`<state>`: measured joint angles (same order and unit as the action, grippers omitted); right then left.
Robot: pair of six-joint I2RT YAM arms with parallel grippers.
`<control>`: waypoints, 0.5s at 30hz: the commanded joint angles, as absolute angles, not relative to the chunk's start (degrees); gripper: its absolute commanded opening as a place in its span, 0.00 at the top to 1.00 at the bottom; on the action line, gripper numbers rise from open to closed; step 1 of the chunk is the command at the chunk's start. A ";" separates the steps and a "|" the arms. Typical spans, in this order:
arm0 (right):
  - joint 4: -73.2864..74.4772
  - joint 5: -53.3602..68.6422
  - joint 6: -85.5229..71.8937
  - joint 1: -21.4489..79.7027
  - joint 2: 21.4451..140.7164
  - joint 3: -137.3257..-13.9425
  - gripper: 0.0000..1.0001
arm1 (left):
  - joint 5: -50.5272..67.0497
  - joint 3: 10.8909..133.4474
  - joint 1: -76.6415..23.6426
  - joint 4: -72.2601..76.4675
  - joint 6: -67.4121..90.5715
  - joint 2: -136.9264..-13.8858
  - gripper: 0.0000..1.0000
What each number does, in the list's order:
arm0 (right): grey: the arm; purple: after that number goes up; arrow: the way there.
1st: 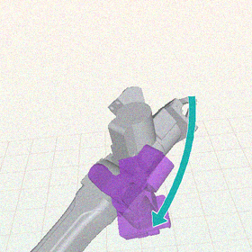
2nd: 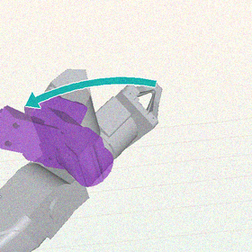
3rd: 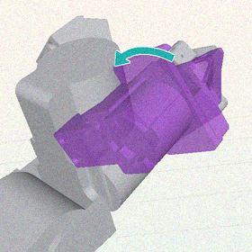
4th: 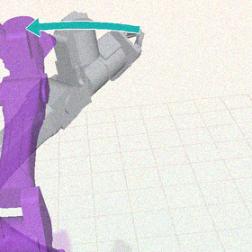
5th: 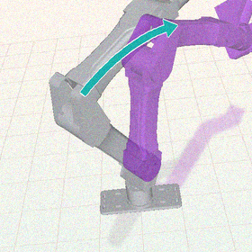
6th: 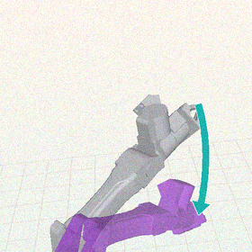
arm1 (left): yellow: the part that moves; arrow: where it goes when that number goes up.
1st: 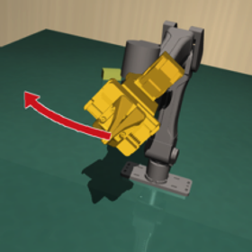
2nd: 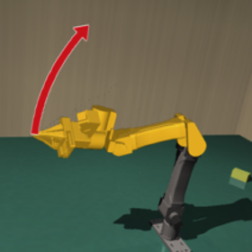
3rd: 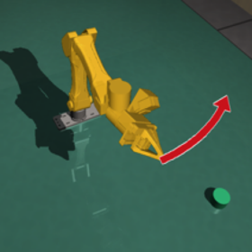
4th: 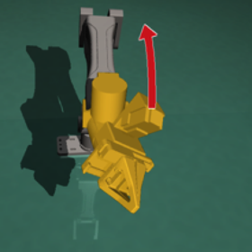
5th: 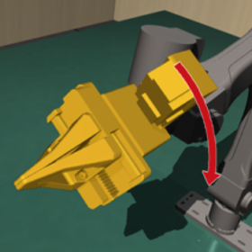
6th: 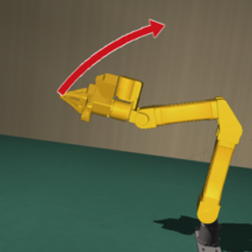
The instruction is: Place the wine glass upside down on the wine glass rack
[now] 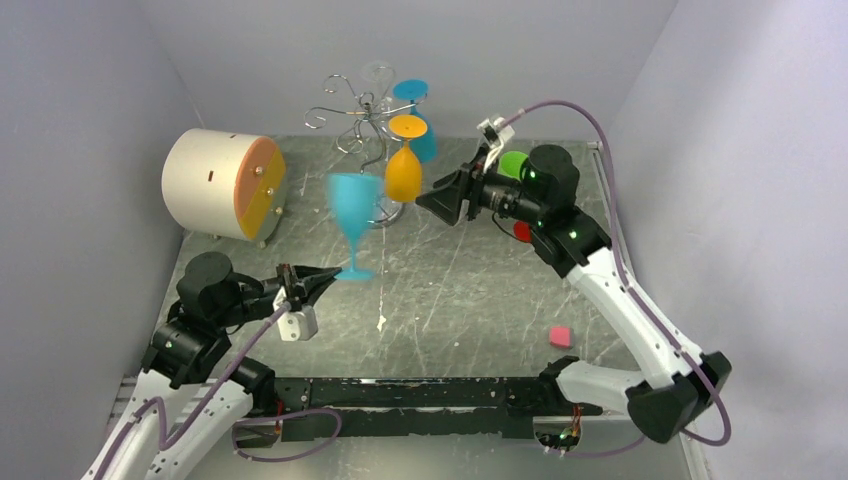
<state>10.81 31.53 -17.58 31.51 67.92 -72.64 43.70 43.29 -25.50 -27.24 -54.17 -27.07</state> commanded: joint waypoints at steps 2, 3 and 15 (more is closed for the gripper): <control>1.99 25.56 -15.41 31.92 61.20 -66.95 0.30 | 40.44 41.89 -25.14 -17.25 -43.58 -25.06 0.93; 1.71 25.00 -15.28 31.92 60.64 -66.52 0.28 | 40.43 41.79 -25.14 -17.27 -42.75 -24.73 0.93; -6.60 36.18 -15.62 32.80 61.51 -63.31 0.38 | 30.85 39.91 -25.14 -9.31 -16.55 -22.63 0.93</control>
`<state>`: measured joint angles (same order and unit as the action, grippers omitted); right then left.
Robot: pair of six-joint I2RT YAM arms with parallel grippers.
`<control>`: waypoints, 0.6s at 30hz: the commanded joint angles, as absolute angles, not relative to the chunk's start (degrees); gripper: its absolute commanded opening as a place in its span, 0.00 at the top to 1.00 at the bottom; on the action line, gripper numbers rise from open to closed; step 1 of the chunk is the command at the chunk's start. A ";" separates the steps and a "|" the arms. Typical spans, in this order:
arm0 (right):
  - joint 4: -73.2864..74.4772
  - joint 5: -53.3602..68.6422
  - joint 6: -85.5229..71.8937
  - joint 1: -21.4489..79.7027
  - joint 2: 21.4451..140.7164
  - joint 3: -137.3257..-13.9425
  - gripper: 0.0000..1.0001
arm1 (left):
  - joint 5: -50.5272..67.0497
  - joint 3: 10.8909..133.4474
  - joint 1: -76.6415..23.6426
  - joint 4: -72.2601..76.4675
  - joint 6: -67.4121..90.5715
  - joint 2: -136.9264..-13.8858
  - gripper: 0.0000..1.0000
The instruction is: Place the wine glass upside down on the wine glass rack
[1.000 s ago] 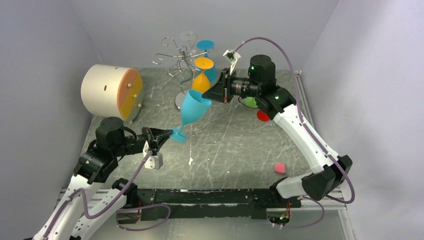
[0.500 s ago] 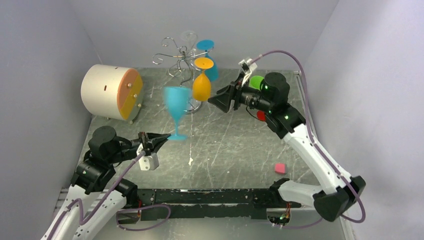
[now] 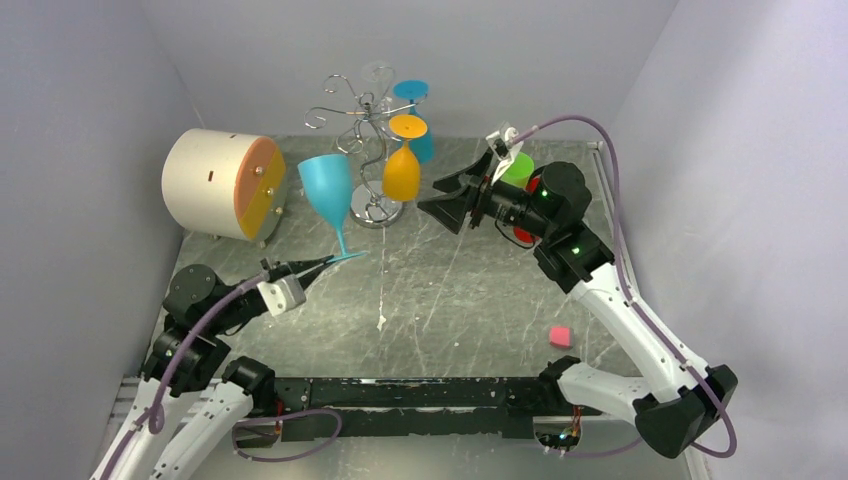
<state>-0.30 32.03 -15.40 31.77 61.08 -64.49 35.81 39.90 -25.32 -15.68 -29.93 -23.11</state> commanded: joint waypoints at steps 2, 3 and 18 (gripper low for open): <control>-7.80 34.94 -14.44 34.24 61.58 -62.79 0.41 | 29.30 40.67 -25.14 -9.42 -10.83 -23.15 0.93; -8.07 34.17 -13.67 35.31 61.67 -62.66 0.42 | 28.05 41.17 -25.14 -9.71 -7.30 -23.58 0.93; -3.66 35.03 -11.08 48.21 71.77 -68.55 0.59 | 31.14 44.96 -25.14 -13.88 14.04 -27.75 0.93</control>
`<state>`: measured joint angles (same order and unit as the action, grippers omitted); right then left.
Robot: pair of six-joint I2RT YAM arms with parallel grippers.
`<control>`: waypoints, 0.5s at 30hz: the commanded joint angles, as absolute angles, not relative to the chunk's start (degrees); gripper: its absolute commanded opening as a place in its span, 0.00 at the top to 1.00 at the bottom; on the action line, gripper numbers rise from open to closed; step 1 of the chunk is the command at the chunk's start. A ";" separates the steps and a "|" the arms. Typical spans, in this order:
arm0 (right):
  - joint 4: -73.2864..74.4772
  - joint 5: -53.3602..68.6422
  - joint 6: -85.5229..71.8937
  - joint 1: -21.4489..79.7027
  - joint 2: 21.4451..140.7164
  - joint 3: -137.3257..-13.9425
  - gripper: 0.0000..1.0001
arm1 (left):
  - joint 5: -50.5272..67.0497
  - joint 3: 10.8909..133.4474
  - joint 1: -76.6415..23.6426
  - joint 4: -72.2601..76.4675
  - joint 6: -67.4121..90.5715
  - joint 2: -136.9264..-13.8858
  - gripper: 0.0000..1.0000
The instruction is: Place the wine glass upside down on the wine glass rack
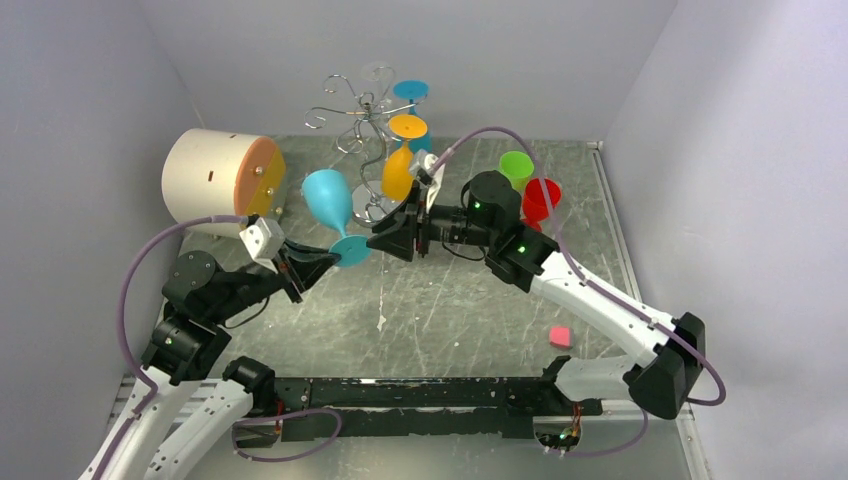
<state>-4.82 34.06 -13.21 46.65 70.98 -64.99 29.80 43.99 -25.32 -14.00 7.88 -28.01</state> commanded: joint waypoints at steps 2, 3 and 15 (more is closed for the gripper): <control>-2.71 36.28 -11.10 48.54 72.78 -69.18 0.58 | 31.32 45.36 -25.14 -14.23 14.56 -28.19 0.93; -2.46 36.52 -11.33 48.75 73.19 -69.30 0.58 | 31.66 45.52 -25.14 -14.26 14.77 -28.41 0.93; -2.75 36.77 -13.11 50.02 73.87 -68.11 0.93 | 31.35 43.82 -25.14 -13.74 14.62 -27.92 0.93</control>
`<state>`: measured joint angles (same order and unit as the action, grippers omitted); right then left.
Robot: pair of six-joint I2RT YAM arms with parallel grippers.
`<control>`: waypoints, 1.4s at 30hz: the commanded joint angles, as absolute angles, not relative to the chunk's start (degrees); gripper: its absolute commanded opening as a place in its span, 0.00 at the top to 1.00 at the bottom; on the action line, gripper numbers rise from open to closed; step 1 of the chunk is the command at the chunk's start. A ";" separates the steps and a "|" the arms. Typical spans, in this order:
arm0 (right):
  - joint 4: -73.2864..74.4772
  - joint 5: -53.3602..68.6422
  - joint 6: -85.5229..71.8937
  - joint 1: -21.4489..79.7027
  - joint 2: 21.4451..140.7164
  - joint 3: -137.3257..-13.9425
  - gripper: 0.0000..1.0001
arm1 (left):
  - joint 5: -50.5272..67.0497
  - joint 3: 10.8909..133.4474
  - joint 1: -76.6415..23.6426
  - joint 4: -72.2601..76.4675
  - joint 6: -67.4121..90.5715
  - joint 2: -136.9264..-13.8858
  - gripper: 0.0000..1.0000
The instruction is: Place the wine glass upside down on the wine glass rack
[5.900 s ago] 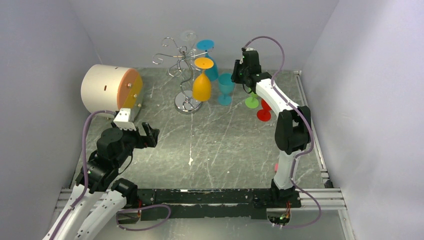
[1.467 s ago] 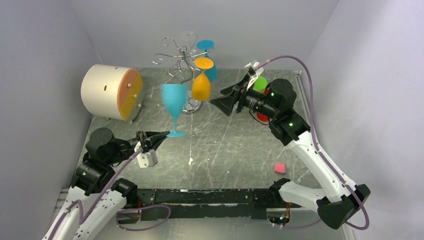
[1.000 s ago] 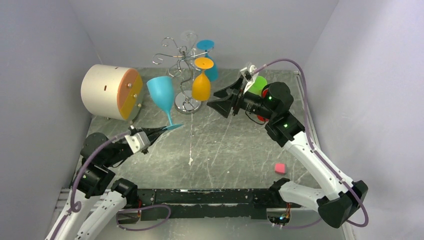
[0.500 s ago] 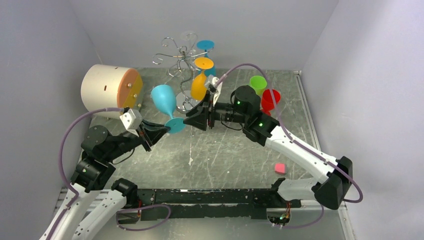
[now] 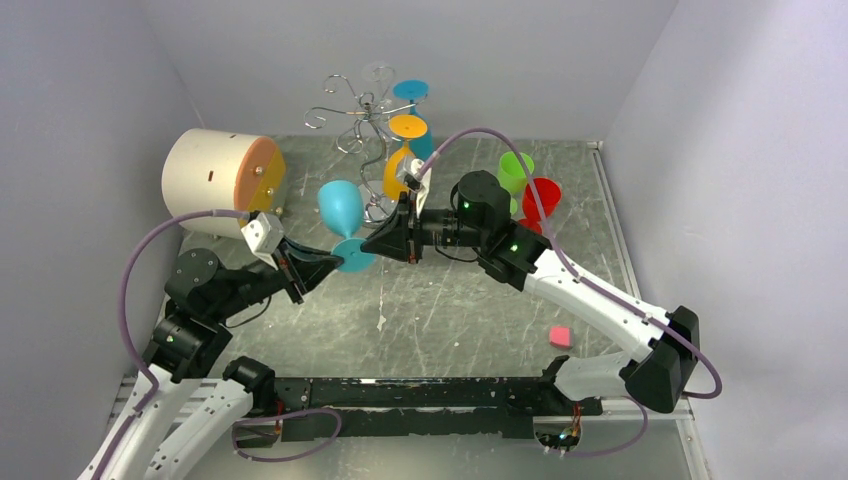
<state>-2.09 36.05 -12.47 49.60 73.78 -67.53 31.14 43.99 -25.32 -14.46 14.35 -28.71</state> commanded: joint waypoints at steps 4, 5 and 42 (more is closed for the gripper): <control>-3.86 38.44 -15.25 49.97 74.48 -67.87 1.00 | 29.13 43.96 -25.14 -14.91 14.39 -27.36 0.76; -3.91 38.11 -15.96 50.05 74.67 -67.91 1.00 | 28.36 44.28 -25.14 -15.70 14.15 -27.45 0.69; -29.96 17.88 -71.92 36.01 75.68 -62.60 1.00 | 11.02 35.09 -25.09 -16.88 3.70 -20.77 0.01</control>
<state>-27.73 24.01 -65.89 36.07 75.70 -62.67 12.56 33.91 -25.32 -17.58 4.91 -20.99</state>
